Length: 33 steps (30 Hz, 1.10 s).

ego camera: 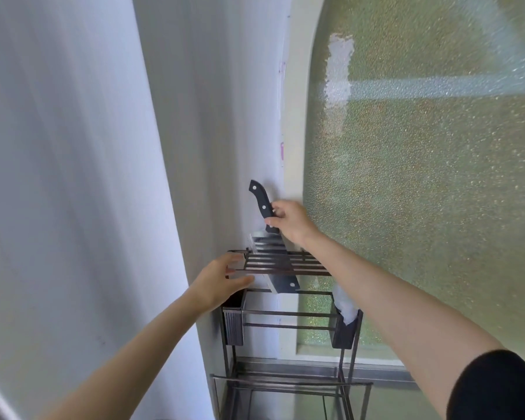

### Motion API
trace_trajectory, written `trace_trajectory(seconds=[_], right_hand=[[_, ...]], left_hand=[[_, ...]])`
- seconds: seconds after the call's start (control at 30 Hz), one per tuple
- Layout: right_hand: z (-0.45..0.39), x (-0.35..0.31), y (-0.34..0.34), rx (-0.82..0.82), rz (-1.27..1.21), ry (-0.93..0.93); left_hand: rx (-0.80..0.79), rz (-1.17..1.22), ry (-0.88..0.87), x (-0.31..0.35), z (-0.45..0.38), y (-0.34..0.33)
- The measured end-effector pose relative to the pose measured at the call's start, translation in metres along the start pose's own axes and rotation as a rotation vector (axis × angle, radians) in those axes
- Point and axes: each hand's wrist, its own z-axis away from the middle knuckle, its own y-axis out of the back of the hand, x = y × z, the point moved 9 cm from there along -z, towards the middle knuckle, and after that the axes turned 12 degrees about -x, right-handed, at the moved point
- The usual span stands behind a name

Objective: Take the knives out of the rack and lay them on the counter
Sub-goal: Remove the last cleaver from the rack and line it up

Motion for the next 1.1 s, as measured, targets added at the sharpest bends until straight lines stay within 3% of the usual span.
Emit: trace_trajectory(seconds=[0.1,0.2,0.3,0.43,0.57,0.63,0.77,0.93,1.0,1.1], right_hand=[[0.002,-0.034,0.021,0.033,-0.076,0.088],[0.011,-0.072,0.041,0.029,-0.095,0.196],[0.03,-0.105,0.051,-0.025,0.009,0.279],[0.061,-0.13,0.056,-0.141,0.223,0.318],[0.096,-0.121,0.044,-0.374,0.488,0.248],[0.116,-0.11,0.037,-0.466,0.571,0.215],[0.156,-0.085,0.027,-0.573,0.676,0.174],[0.205,-0.035,0.019,-0.64,0.753,0.114],[0.227,-0.012,0.018,-0.591,0.769,0.112],[0.265,0.021,0.035,-0.36,0.619,0.117]], left_hand=[[0.071,0.059,-0.071,0.028,0.01,0.03],[0.262,0.097,-0.193,0.075,0.028,0.08],[0.442,0.101,-0.338,0.127,0.054,0.119],[0.513,0.026,-0.439,0.184,0.079,0.128],[0.417,-0.489,-0.342,0.21,0.089,0.085],[0.32,-0.597,-0.257,0.205,0.09,0.057],[0.16,-0.632,-0.065,0.182,0.09,0.005],[-0.009,-0.5,0.016,0.155,0.096,-0.075],[-0.015,-0.402,0.058,0.136,0.105,-0.106],[-0.049,-0.198,0.18,0.091,0.124,-0.162]])
